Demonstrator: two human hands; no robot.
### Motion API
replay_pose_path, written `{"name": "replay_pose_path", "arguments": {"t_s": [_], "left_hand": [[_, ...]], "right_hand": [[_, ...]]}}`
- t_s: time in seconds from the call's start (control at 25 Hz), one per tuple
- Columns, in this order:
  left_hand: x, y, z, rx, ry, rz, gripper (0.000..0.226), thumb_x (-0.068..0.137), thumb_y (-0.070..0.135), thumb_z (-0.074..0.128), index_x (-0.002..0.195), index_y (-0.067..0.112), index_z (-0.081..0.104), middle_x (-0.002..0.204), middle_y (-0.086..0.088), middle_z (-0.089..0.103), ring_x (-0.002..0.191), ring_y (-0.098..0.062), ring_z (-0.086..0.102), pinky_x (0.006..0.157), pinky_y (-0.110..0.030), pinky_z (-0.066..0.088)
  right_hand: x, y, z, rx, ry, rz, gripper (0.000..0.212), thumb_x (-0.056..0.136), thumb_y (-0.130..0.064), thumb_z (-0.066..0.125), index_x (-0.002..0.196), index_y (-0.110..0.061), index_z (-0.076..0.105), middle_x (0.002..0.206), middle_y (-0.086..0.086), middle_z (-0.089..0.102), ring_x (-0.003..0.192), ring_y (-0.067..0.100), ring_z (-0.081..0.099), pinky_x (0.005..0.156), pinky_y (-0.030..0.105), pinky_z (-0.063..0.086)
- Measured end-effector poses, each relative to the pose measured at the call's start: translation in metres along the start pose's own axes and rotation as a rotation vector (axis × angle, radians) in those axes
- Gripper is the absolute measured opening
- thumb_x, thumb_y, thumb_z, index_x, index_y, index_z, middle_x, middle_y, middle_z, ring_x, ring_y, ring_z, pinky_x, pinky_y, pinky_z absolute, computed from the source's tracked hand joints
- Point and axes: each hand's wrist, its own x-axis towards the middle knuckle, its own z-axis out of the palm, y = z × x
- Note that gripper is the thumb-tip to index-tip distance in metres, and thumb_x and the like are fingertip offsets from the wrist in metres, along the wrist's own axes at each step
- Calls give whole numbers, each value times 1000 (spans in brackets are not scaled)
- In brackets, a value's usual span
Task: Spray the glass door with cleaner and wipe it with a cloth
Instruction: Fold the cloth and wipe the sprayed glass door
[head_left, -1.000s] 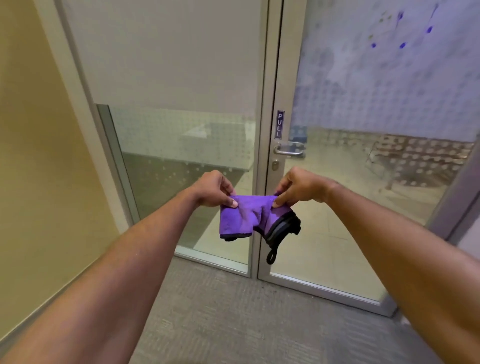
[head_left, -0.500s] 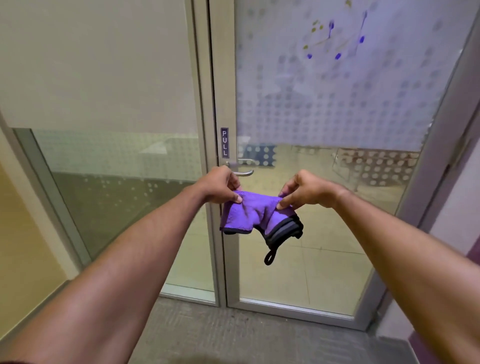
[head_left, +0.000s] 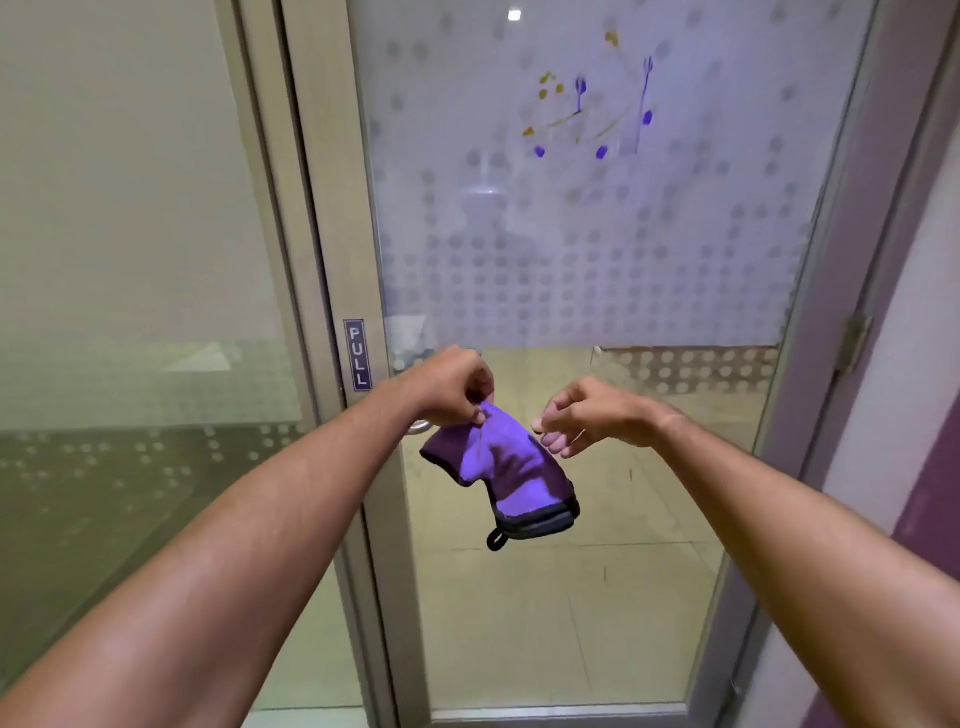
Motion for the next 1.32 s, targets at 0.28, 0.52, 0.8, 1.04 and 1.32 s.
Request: {"name": "replay_pose_path", "arguments": {"t_s": [0.28,0.52,0.8,1.04,1.32], "left_hand": [[72,-13,-16,130,24,252,22,73,3,66,89,17,73,84,-3,73,75,-18,61,64,-30,48],[108,-20,-11,135,203,448,16,76,5,68,87,14,76,91,-5,66,83,-26,62,68,-39,50],[137,5,-13,278,426,623,13,72,17,66,81,18,76,84,-10,60,73,-30,58,61,-34,46],[151,21,-19,349,426,589,15,74,23,65,84,17,76,89,-12,60,78,-32,58,63,-37,49],[152,16,-7,283,489,527,30,70,18,73,96,12,61,94,-16,59,77,-31,56,66,-36,48]], "right_hand": [[75,-14,-19,-306,357,-280,26,76,-7,67,87,-31,66,79,-1,73,66,10,61,66,29,52],[94,-7,-47,-341,433,-394,37,78,-3,66,91,-37,63,80,-6,71,69,17,63,67,30,54],[92,4,-93,-289,375,-428,48,82,-1,63,115,-36,56,102,1,66,71,22,63,64,30,54],[83,-8,-111,-203,169,-411,44,87,13,51,93,-31,54,95,-3,61,87,10,57,70,9,49],[90,10,-114,-212,239,-476,26,84,-2,72,102,-19,63,96,-13,61,90,1,56,73,3,43]]}}
